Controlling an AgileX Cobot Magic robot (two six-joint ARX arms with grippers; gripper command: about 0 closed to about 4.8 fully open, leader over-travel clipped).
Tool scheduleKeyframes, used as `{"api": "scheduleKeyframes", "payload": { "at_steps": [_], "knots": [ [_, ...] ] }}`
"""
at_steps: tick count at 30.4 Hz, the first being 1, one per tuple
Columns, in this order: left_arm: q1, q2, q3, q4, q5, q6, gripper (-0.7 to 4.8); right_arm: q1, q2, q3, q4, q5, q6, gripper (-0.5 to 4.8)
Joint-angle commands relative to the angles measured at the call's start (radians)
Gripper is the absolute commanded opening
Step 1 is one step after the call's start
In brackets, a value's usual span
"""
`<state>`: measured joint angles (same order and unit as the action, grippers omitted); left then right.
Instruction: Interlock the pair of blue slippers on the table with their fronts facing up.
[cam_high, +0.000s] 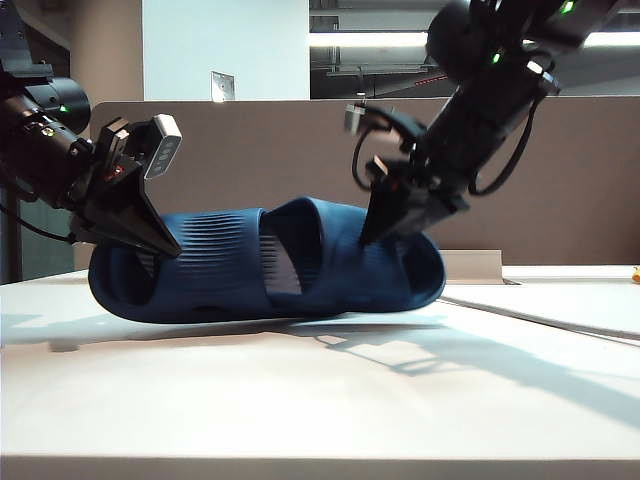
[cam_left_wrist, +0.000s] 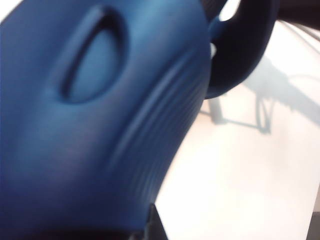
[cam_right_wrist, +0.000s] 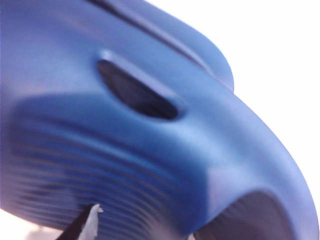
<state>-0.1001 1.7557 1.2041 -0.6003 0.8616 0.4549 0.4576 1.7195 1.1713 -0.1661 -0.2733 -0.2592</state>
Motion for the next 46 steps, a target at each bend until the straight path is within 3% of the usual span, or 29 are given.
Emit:
{"api": "scheduleKeyframes", "payload": {
  "at_steps": [1,18,27,46],
  "knots": [
    [-0.001,-0.002,0.005,0.022,0.062,-0.005,-0.05,0.002,-0.051,0.008,0.036,-0.059,0.024,2.25],
    [0.021,-0.002,0.005,-0.003,0.13,-0.049,-0.05,-0.002,-0.096,0.005,-0.127,0.046,0.11,2.29],
    [0.021,-0.002,0.005,-0.015,0.106,-0.049,-0.05,-0.004,-0.076,0.005,-0.151,0.119,0.11,3.43],
    [0.037,-0.001,0.005,-0.006,0.056,-0.071,-0.05,-0.08,-0.196,0.005,-0.148,0.121,0.149,3.66]
  ]
}}
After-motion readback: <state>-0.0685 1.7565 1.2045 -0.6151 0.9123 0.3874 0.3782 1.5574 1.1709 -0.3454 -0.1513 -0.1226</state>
